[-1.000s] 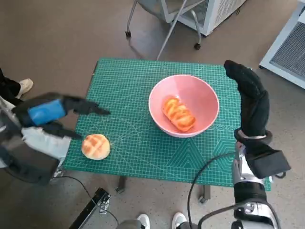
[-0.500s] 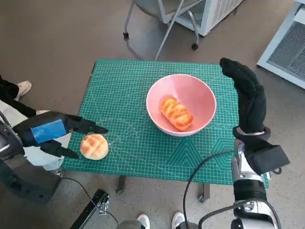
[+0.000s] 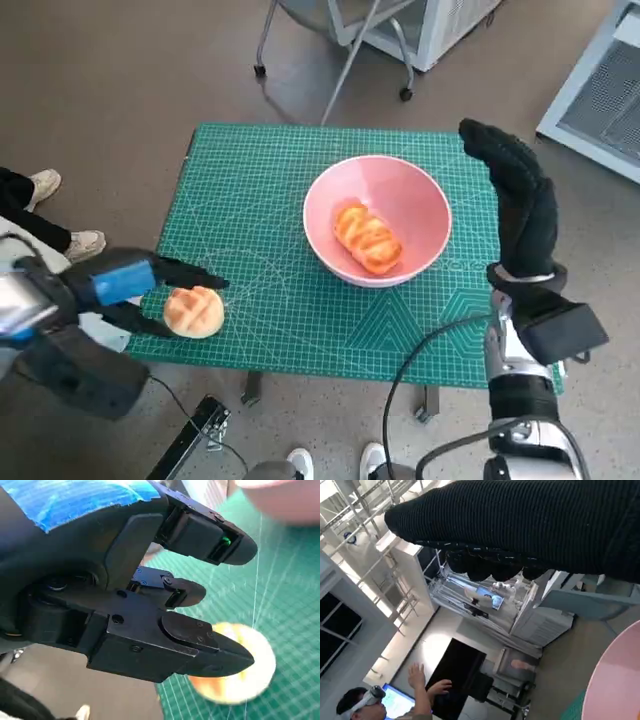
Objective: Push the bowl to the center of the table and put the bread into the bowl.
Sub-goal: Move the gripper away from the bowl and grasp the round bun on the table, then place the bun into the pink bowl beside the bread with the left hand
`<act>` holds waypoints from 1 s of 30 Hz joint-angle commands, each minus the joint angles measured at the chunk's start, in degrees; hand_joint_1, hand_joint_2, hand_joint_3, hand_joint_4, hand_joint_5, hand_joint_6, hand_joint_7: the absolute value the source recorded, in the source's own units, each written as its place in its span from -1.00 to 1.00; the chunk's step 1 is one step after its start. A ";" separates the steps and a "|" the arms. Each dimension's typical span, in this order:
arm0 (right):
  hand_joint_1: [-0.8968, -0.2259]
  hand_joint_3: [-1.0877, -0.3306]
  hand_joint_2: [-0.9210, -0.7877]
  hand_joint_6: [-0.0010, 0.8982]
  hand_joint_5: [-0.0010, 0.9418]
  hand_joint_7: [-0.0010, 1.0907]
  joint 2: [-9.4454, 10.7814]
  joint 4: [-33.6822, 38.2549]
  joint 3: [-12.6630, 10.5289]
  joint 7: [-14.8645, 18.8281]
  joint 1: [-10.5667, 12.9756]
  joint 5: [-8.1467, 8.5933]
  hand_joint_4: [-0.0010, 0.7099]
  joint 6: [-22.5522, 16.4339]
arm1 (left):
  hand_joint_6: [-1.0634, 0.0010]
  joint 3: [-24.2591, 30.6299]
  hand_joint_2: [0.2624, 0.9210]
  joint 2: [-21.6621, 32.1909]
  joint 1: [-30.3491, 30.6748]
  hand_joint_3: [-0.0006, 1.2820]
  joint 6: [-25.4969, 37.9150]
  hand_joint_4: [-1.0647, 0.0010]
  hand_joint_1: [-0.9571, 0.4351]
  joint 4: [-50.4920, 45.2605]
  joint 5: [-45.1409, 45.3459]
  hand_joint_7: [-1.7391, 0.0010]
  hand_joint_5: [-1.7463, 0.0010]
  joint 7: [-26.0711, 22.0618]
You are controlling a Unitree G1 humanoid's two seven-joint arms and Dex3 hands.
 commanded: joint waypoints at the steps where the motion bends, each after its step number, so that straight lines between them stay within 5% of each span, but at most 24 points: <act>1: -0.09 -0.42 -1.00 -0.90 -0.99 0.53 -0.41 -0.03 -0.17 0.62 1.41 0.10 0.03 0.63 | -0.18 -2.88 0.51 -1.61 -2.28 -0.99 0.39 0.02 0.38 3.05 4.39 1.00 1.00 1.41; 8: -0.09 -0.41 -1.00 -0.91 -0.99 0.52 -1.00 -0.16 -0.41 0.17 1.71 -0.39 0.03 0.73 | -0.16 -8.13 0.54 -4.15 -4.88 -0.98 1.41 0.05 0.25 8.28 12.12 1.00 1.00 3.72; 12: -0.08 -0.41 -1.00 -0.90 -0.99 0.51 -1.00 -0.44 -0.49 0.10 1.91 -0.33 0.03 0.79 | -0.17 -10.94 0.77 -5.38 -6.28 -0.93 2.00 0.04 0.33 11.42 15.63 1.00 0.99 4.63; 22: -0.07 -0.40 -1.00 -0.89 -0.99 0.50 -1.08 -0.94 -0.82 0.26 2.31 0.04 0.03 0.25 | -0.45 -14.42 0.99 -7.33 -9.98 -0.62 2.73 -0.33 0.50 17.90 17.01 0.92 0.90 4.60; 24: -0.07 -0.40 -1.00 -0.89 -0.99 0.49 -1.10 -0.78 -0.90 0.39 2.26 0.24 0.03 0.12 | -0.16 -14.16 1.00 -7.50 -10.61 -0.62 2.71 -0.01 0.43 18.49 15.73 0.03 0.05 4.46; 27: -0.06 -0.40 -1.00 -0.89 -0.99 0.48 -1.10 -0.35 -1.08 0.69 2.07 0.68 0.04 0.00 | -0.12 -13.19 1.00 -7.87 -11.45 -0.72 3.07 -0.02 0.39 18.56 13.24 -0.34 -0.23 4.01; 30: -0.06 -0.39 -1.00 -0.88 -0.99 0.47 -1.00 -0.05 -1.20 0.80 1.92 0.85 0.04 -0.05 | -0.20 -12.61 1.00 -7.97 -12.23 -0.81 3.27 -0.11 0.38 18.53 11.81 -0.40 -0.28 4.25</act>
